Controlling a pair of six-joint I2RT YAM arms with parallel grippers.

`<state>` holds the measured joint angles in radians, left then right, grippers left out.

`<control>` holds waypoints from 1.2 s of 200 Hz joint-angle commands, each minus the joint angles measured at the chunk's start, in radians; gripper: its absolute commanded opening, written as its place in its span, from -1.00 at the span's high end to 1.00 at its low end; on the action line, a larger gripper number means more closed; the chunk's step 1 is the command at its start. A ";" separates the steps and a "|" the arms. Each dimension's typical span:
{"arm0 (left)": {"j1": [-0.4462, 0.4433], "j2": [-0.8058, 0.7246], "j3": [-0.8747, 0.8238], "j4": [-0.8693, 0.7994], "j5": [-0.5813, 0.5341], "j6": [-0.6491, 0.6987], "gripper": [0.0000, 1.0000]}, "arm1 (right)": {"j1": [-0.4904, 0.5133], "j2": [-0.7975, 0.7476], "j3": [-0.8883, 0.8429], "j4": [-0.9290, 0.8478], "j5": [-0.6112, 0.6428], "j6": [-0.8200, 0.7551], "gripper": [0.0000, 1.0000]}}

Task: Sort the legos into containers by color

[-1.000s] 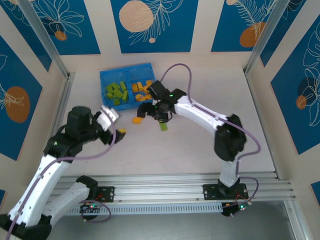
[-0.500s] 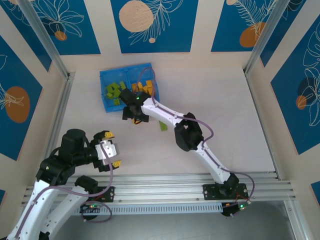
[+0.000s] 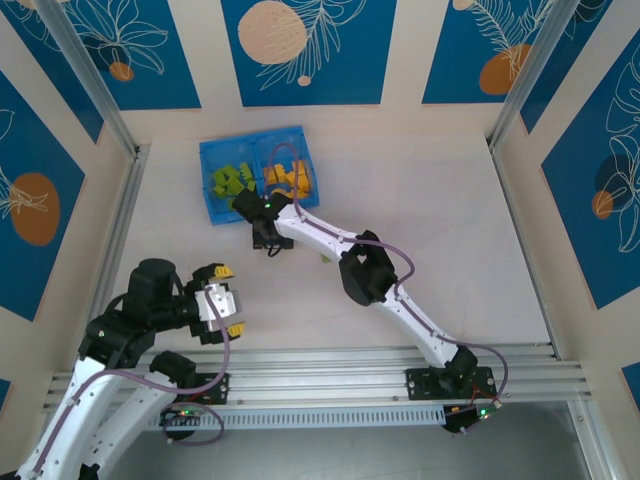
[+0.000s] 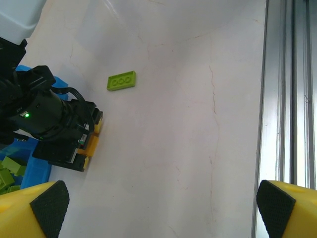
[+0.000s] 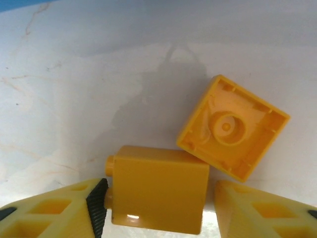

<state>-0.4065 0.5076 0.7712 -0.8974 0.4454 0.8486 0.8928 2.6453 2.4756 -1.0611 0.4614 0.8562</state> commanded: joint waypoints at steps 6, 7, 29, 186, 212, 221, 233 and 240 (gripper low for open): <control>-0.005 -0.022 -0.010 0.028 0.043 0.019 -1.00 | 0.002 0.049 0.032 -0.011 -0.017 -0.007 0.00; -0.005 -0.022 -0.010 0.029 0.044 0.019 -1.00 | 0.003 0.047 0.032 -0.013 -0.017 -0.007 0.00; -0.006 -0.027 -0.017 0.055 0.079 0.014 -0.99 | 0.006 -0.022 -0.014 -0.017 -0.017 -0.013 0.09; -0.006 0.081 -0.005 0.367 0.085 -0.365 -1.00 | -0.159 -0.190 0.135 0.246 0.031 -0.357 0.14; -0.006 0.113 0.019 0.349 0.065 -0.441 -1.00 | -0.203 -0.042 0.280 0.323 0.013 -0.411 0.11; -0.006 0.122 0.019 0.352 0.070 -0.455 -1.00 | -0.217 -0.021 0.279 0.365 -0.009 -0.433 0.10; -0.006 0.130 0.016 0.357 0.080 -0.464 -1.00 | -0.228 -0.004 0.281 0.408 -0.048 -0.467 0.10; -0.006 0.136 0.014 0.360 0.081 -0.466 -1.00 | -0.230 0.004 0.283 0.423 -0.061 -0.487 0.09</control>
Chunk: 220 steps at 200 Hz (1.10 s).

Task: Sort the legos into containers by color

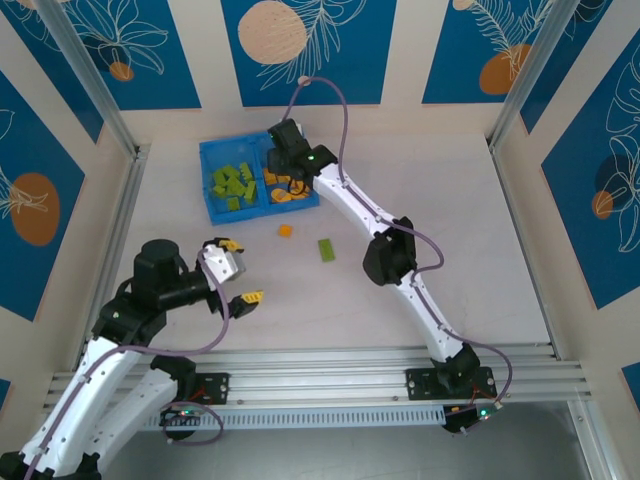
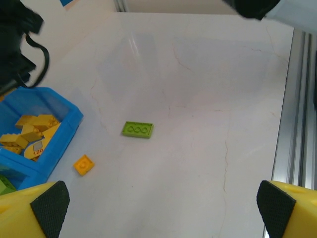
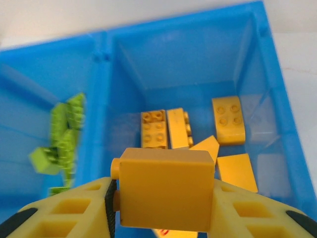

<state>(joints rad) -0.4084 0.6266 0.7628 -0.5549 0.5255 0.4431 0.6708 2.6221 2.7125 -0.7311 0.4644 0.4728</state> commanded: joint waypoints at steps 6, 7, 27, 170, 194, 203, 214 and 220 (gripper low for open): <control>-0.004 0.021 0.021 0.021 0.000 -0.060 -1.00 | -0.007 0.034 0.051 0.099 -0.075 -0.118 0.06; -0.004 0.022 0.020 0.021 0.001 -0.059 -1.00 | -0.007 0.035 0.053 0.100 -0.077 -0.121 0.05; -0.004 0.035 0.015 0.037 -0.002 -0.056 -1.00 | -0.004 0.049 0.067 0.103 -0.082 -0.134 -0.13; -0.164 0.335 0.106 0.175 -0.482 -0.775 -0.95 | -0.050 -0.768 -0.666 -0.114 -0.357 -0.028 -0.60; -0.225 0.492 0.157 0.174 -0.552 -0.933 -0.88 | -0.094 -0.949 -0.927 -0.141 -0.440 -0.041 -0.64; -0.251 0.569 0.202 0.152 -0.569 -0.973 -0.88 | -0.106 -1.006 -1.005 -0.164 -0.450 -0.046 -0.67; -0.288 0.666 0.263 0.119 -0.594 -1.028 -0.86 | -0.120 -1.070 -1.090 -0.191 -0.443 -0.041 -0.69; -0.307 0.722 0.296 0.106 -0.602 -1.053 -0.85 | -0.129 -1.104 -1.133 -0.203 -0.443 -0.034 -0.71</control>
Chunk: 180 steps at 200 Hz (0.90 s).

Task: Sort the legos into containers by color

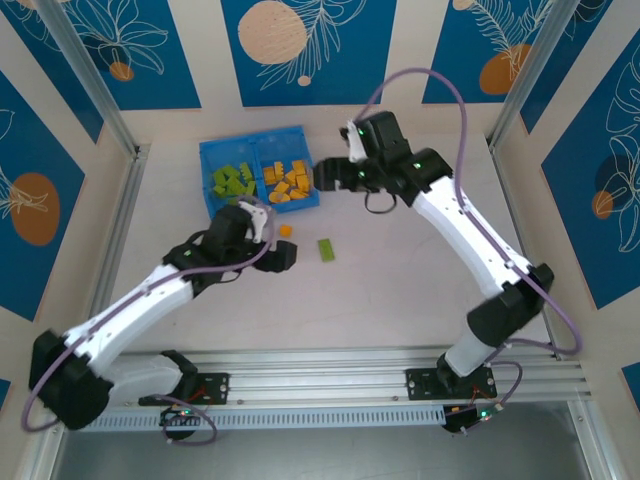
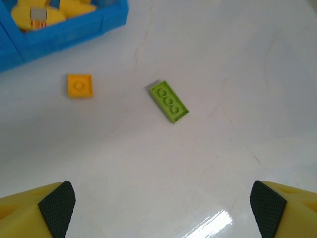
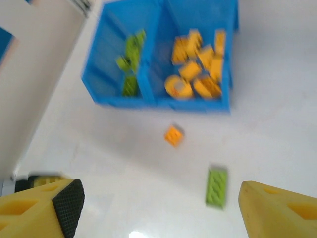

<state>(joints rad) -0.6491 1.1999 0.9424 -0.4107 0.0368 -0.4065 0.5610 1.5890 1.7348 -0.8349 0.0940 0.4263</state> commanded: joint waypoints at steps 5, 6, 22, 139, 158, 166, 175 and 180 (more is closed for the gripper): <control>-0.081 0.192 0.145 -0.047 -0.119 -0.228 -0.84 | -0.027 -0.097 -0.193 -0.105 -0.073 0.022 -0.73; -0.085 0.199 0.150 -0.048 -0.120 -0.233 -0.84 | -0.028 -0.103 -0.200 -0.106 -0.073 0.025 -0.73; -0.126 0.342 0.240 -0.083 -0.150 -0.318 -0.80 | -0.058 -0.187 -0.317 -0.103 -0.085 0.068 -0.79; -0.162 1.001 0.747 -0.315 -0.217 -0.493 -0.33 | -0.218 -0.544 -0.665 -0.070 -0.152 0.143 -0.98; -0.164 1.004 0.734 -0.320 -0.215 -0.491 -0.15 | -0.227 -0.549 -0.676 -0.067 -0.172 0.144 -0.97; -0.164 1.002 0.722 -0.327 -0.217 -0.489 -0.08 | -0.228 -0.549 -0.680 -0.064 -0.181 0.144 -0.97; -0.164 0.998 0.710 -0.332 -0.221 -0.486 -0.02 | -0.229 -0.545 -0.682 -0.063 -0.189 0.143 -0.97; -0.164 0.994 0.703 -0.333 -0.222 -0.485 0.01 | -0.230 -0.543 -0.684 -0.063 -0.191 0.141 -0.97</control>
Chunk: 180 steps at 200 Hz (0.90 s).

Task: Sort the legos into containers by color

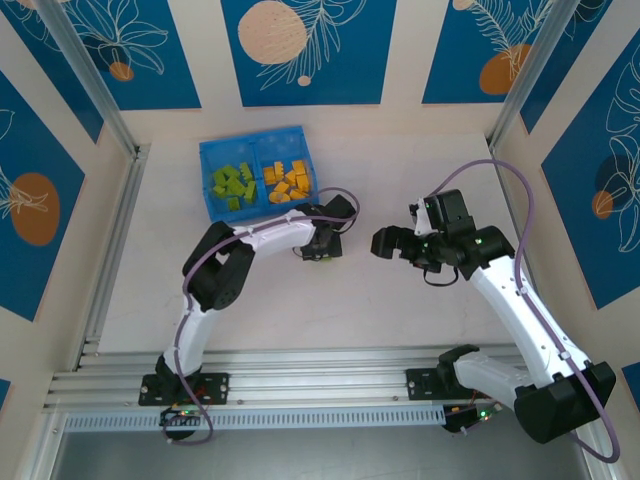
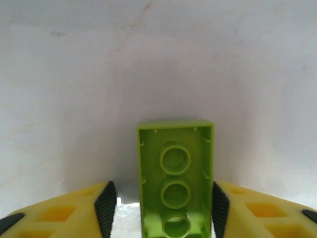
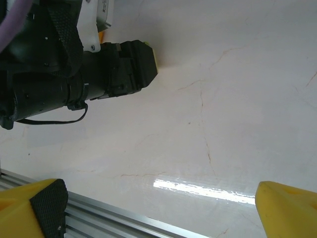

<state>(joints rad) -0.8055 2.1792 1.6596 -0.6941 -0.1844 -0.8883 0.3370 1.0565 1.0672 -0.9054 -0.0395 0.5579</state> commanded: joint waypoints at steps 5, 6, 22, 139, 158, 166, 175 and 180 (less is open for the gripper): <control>-0.008 0.010 -0.022 -0.049 -0.001 -0.001 0.04 | -0.005 -0.008 -0.016 0.009 -0.061 0.008 -0.97; -0.008 0.009 -0.024 -0.050 -0.001 -0.001 0.05 | -0.005 -0.008 -0.016 0.009 -0.061 0.009 -0.97; -0.008 -0.015 -0.051 -0.040 -0.003 0.007 0.16 | -0.006 -0.004 -0.016 0.009 -0.065 0.011 -0.97; 0.207 -0.457 -0.125 -0.018 -0.193 0.274 0.38 | 0.015 0.043 0.014 0.070 -0.122 0.104 -0.95; 0.316 -0.472 -0.103 -0.010 -0.175 0.318 0.38 | 0.026 0.053 0.022 0.073 -0.122 0.112 -0.95; 0.358 -0.463 -0.090 -0.003 -0.176 0.344 0.38 | 0.033 0.054 0.021 0.074 -0.118 0.116 -0.95; 0.397 -0.442 -0.063 -0.002 -0.178 0.373 0.38 | 0.040 0.054 0.021 0.073 -0.111 0.120 -0.95; 0.415 -0.423 -0.046 -0.003 -0.184 0.388 0.38 | 0.042 0.054 0.020 0.073 -0.108 0.122 -0.95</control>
<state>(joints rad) -0.4728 1.7054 1.5604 -0.6819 -0.3340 -0.6102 0.3626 1.1118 1.0641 -0.8333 -0.1322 0.6529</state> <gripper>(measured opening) 0.314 0.976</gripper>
